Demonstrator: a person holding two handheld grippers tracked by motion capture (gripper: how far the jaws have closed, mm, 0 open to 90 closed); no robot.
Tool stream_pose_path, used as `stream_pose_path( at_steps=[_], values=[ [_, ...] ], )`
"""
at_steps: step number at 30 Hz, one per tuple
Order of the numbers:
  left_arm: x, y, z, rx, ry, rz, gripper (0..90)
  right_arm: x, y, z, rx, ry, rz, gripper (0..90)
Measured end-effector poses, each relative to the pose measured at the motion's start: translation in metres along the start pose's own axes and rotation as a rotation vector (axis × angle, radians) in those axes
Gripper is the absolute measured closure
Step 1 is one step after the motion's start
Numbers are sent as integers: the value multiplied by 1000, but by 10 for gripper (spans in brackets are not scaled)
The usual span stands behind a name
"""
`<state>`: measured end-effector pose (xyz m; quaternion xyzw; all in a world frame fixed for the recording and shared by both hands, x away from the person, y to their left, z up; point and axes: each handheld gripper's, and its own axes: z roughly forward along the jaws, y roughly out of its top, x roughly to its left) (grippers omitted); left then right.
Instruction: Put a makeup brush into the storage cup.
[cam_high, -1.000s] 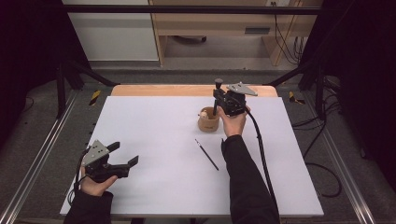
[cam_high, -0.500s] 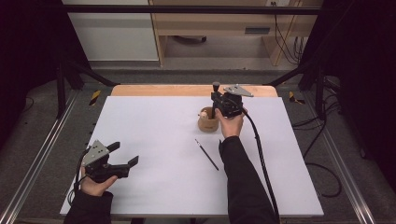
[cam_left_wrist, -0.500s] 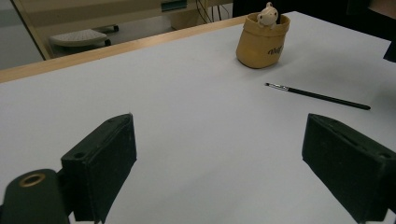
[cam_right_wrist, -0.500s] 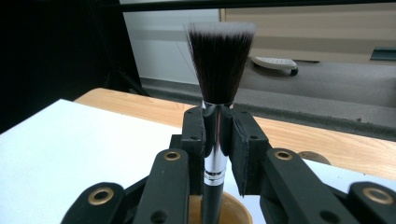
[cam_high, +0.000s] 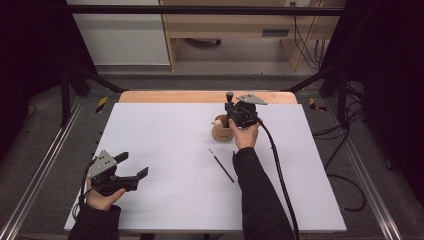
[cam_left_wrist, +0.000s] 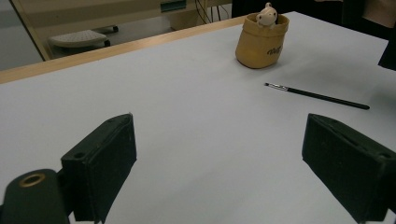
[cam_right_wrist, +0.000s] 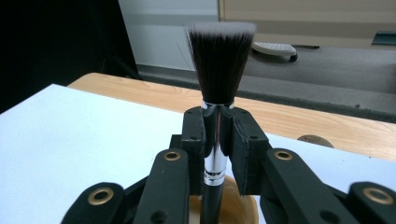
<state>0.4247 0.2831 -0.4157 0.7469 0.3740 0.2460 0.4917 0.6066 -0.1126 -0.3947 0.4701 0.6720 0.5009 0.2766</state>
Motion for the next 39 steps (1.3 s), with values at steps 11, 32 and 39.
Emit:
stream_pose_path(
  at_steps=[11, 32, 39],
  values=[
    [0, 0, 0, 0, 1, 0, 94, 1, -6, 5, 58, -7, 8, 768],
    [-1, -1, 1, 3, 1, -2, 94, 9, 11, -31, 65, 24, -50, 571],
    [-1, -1, 1, 5, -1, -2, 95, 7, 16, -55, 40, 55, -53, 492]
  ],
)
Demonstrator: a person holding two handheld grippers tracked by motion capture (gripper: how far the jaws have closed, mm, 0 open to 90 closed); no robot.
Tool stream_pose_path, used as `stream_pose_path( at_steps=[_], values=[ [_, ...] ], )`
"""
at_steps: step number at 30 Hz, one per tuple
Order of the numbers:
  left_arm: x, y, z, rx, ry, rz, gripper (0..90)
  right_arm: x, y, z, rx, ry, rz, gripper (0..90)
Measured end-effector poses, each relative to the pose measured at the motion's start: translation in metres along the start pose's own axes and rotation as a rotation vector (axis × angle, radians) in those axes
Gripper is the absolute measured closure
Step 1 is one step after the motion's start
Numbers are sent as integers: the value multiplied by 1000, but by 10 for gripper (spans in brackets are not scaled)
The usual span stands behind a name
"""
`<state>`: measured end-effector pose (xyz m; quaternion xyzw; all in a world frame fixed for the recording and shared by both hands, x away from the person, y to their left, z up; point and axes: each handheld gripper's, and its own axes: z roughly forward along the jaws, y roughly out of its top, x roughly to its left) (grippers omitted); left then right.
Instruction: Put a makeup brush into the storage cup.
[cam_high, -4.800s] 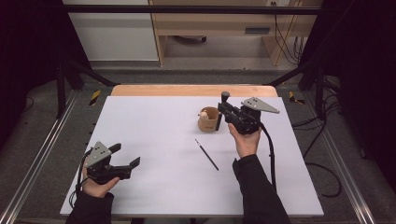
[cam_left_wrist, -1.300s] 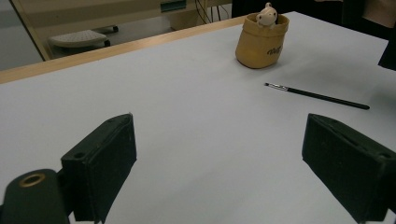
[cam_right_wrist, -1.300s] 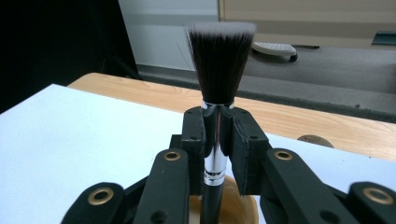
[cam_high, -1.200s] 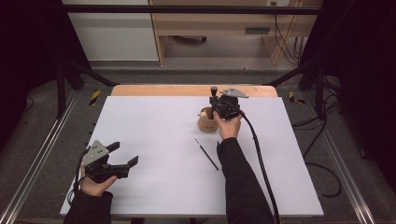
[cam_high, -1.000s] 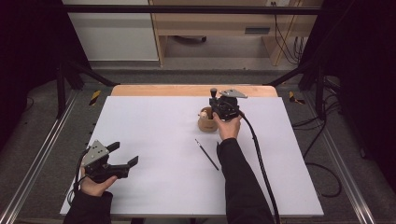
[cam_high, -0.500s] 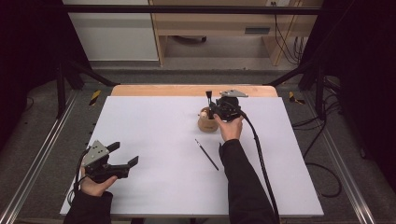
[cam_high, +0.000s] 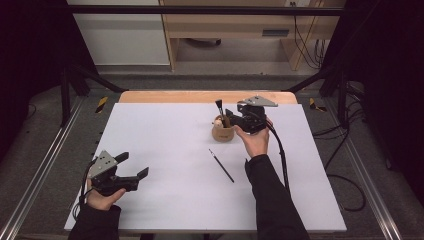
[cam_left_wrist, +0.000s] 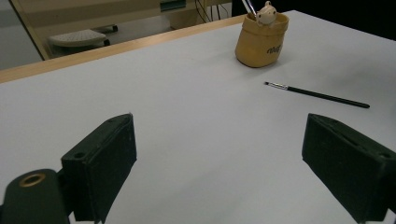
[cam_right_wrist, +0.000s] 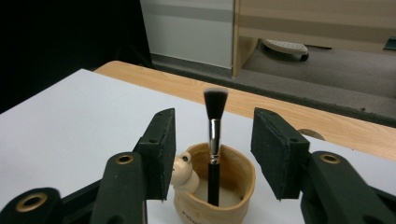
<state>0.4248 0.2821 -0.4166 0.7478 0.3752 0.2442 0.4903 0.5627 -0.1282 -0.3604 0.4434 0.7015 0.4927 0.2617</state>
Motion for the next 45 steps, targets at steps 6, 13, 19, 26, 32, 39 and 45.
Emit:
stream_pose_path(
  at_steps=[6, 13, 19, 26, 32, 39, 45],
  values=[
    [0, 0, 1, 4, 1, 5, 94, -3, 0, -19, -14, 36, -2, 436],
    [0, -1, 2, 9, 3, 4, 94, -3, -2, -40, -43, 70, -8, 341],
    [0, -1, 2, 9, 3, 2, 94, -2, -3, -52, -55, 84, -26, 292],
    [0, -1, 2, 9, 5, 1, 94, -5, -9, -64, -67, 92, -27, 251],
    [-1, -1, 2, 12, 5, 0, 93, -9, -16, -74, -66, 96, -45, 199],
    [-1, -1, 2, 12, 4, 0, 93, -10, -27, -85, -65, 99, -53, 172],
    [-2, -1, 2, 13, 5, 0, 92, -13, -40, -95, -64, 108, -45, 153]
  ],
)
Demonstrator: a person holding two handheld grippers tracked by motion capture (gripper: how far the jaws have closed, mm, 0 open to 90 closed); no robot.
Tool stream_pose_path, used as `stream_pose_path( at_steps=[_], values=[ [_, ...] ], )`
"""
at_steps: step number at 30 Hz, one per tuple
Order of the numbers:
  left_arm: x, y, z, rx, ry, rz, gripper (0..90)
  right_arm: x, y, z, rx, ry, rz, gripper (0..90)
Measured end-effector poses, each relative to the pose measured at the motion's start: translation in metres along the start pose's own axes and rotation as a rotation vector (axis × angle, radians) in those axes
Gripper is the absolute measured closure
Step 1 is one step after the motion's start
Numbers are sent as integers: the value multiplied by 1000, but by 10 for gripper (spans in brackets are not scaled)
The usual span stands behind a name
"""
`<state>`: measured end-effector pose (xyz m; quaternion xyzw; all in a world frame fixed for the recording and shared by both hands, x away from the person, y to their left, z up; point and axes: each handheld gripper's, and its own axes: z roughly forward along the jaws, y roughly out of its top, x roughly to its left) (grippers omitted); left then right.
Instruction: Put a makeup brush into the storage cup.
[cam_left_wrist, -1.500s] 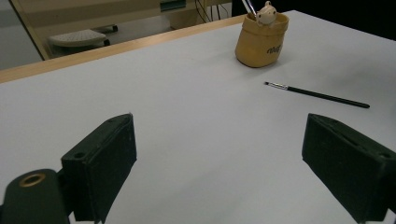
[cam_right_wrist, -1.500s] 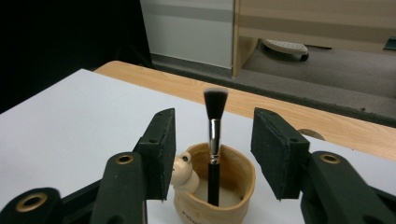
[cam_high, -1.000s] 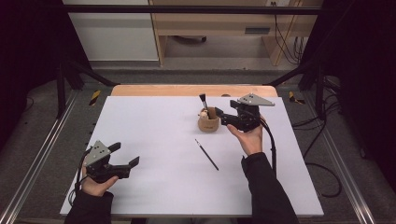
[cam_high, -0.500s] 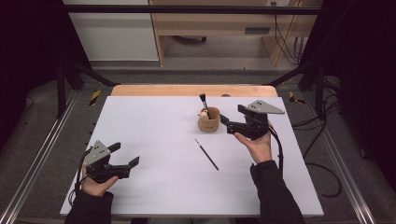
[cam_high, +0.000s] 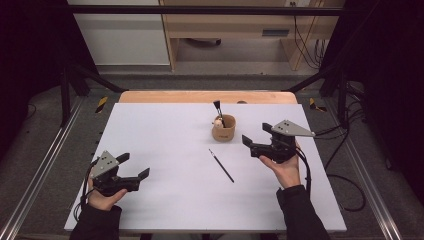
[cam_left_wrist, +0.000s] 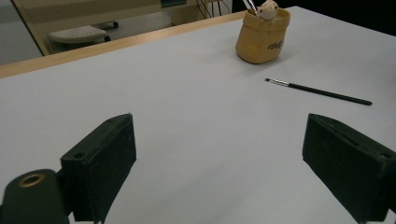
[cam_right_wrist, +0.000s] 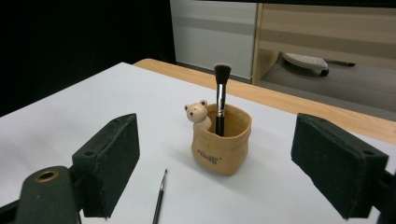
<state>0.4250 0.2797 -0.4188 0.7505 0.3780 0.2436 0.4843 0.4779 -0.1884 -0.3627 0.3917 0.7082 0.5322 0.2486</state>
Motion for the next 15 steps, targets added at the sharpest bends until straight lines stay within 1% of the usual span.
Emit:
stream_pose_path(
  at_steps=[5, 15],
  values=[
    [0, 0, 1, 4, 0, 0, 92, -2, -11, -11, -6, -1, 19, 142],
    [-1, 0, 0, -1, 0, -2, 91, -6, -28, -27, -2, -15, 28, 109]
  ],
)
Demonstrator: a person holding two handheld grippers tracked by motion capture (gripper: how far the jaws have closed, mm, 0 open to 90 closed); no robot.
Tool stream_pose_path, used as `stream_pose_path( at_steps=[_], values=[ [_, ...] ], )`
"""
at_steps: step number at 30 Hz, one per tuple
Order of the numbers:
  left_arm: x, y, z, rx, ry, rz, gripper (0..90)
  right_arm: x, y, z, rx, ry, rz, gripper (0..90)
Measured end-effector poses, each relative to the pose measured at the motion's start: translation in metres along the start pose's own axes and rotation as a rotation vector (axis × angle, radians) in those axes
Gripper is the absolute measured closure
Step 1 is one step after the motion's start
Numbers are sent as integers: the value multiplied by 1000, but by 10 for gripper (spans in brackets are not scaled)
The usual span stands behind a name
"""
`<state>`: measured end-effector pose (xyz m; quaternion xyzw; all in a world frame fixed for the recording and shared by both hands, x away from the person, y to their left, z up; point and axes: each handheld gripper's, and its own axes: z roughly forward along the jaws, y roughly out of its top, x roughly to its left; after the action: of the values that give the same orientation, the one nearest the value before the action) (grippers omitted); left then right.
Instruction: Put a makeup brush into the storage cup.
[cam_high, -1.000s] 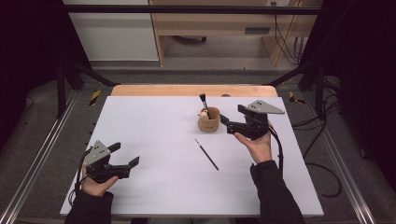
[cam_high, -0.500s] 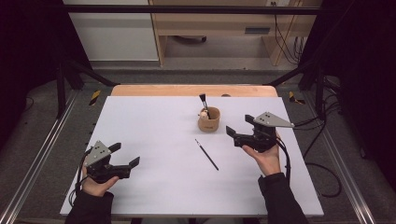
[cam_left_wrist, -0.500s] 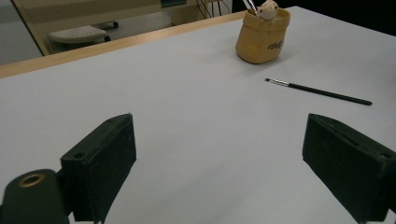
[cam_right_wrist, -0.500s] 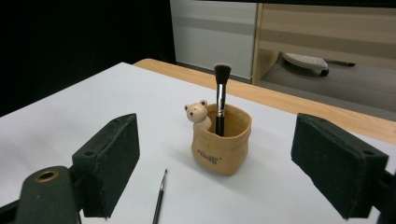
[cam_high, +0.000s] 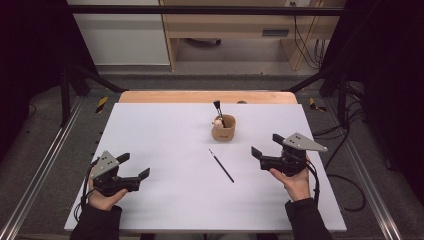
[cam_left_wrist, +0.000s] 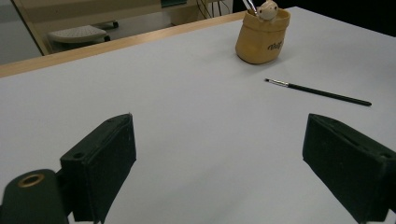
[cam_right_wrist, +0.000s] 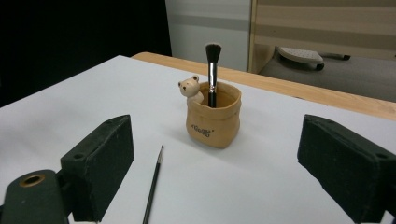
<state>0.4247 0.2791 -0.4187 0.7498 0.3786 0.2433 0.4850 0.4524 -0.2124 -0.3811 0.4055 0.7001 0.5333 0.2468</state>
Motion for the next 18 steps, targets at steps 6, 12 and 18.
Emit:
stream_pose_path(
  at_steps=[6, 12, 18],
  values=[
    [-1, 0, 0, -2, -1, -1, 90, -5, -12, -10, 2, -8, 10, 100],
    [0, 0, -1, -5, 1, -2, 90, -7, -22, -17, 3, -13, 10, 98],
    [0, 0, -1, -10, 0, -10, 90, -7, -32, -27, -9, -19, 10, 93]
  ],
)
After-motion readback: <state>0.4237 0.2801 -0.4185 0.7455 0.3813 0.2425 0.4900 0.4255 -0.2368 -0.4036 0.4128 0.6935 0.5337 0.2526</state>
